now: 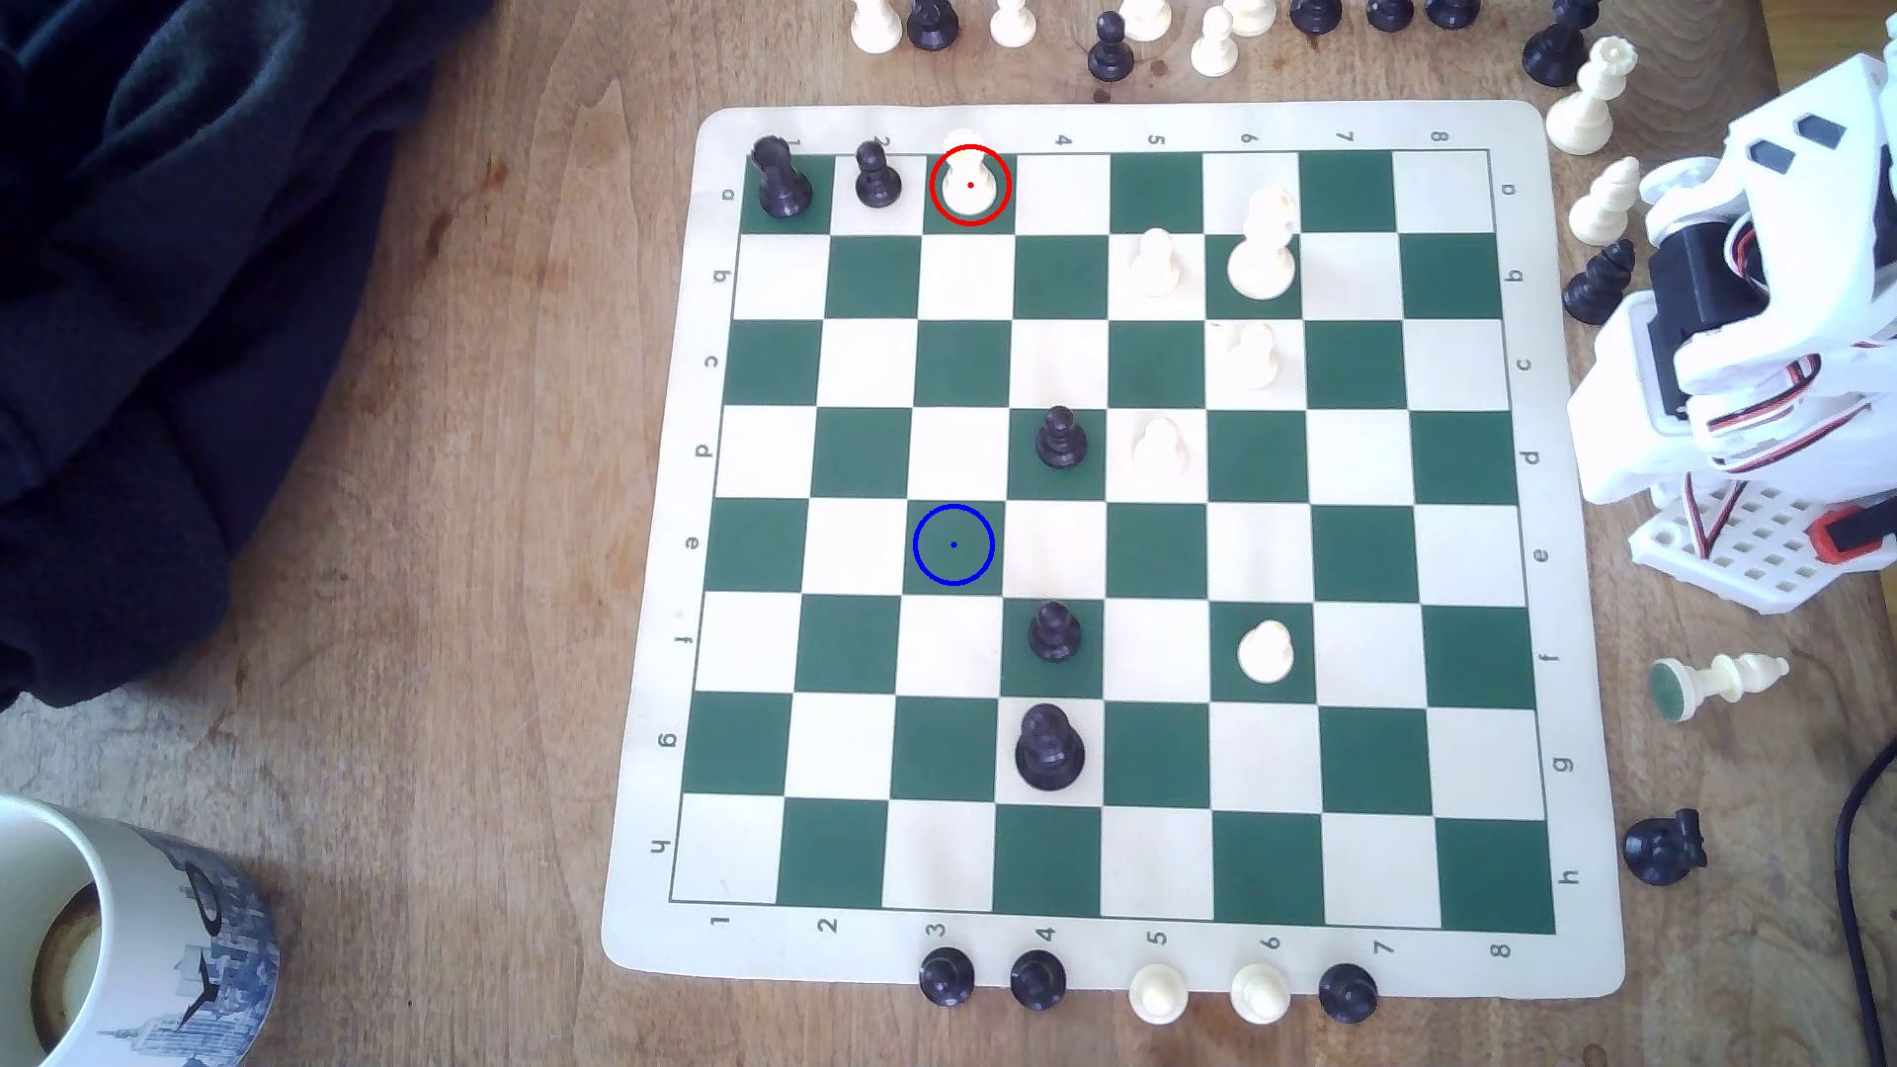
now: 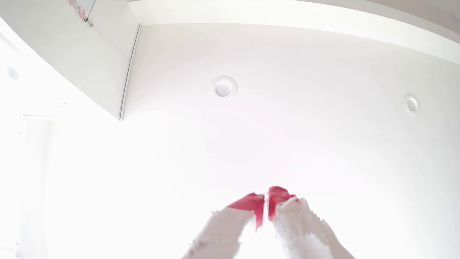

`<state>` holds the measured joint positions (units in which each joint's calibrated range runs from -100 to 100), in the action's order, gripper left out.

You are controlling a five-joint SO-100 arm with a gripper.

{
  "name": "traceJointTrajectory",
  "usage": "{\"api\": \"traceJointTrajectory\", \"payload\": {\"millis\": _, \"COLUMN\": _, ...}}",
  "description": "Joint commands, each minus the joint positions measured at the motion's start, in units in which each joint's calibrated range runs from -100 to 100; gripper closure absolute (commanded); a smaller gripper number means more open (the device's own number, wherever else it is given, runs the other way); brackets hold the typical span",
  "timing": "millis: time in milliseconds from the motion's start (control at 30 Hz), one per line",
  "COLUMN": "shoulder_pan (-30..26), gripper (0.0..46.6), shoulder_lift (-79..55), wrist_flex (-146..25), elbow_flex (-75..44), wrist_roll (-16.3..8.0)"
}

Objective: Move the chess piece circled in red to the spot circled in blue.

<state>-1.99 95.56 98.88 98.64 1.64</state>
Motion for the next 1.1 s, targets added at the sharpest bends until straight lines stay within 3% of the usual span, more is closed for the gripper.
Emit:
{"api": "traceJointTrajectory", "payload": {"millis": 0, "shoulder_pan": 0.9, "gripper": 46.4, "shoulder_lift": 0.2, "wrist_flex": 0.8, "elbow_flex": 1.3, "wrist_roll": 0.1}}
{"api": "traceJointTrajectory", "payload": {"millis": 333, "shoulder_pan": 3.3, "gripper": 46.4, "shoulder_lift": 0.2, "wrist_flex": -12.2, "elbow_flex": -0.1, "wrist_roll": 0.1}}
{"api": "traceJointTrajectory", "payload": {"millis": 1067, "shoulder_pan": 17.2, "gripper": 46.4, "shoulder_lift": -0.1, "wrist_flex": -107.6, "elbow_flex": -19.3, "wrist_roll": 0.0}}
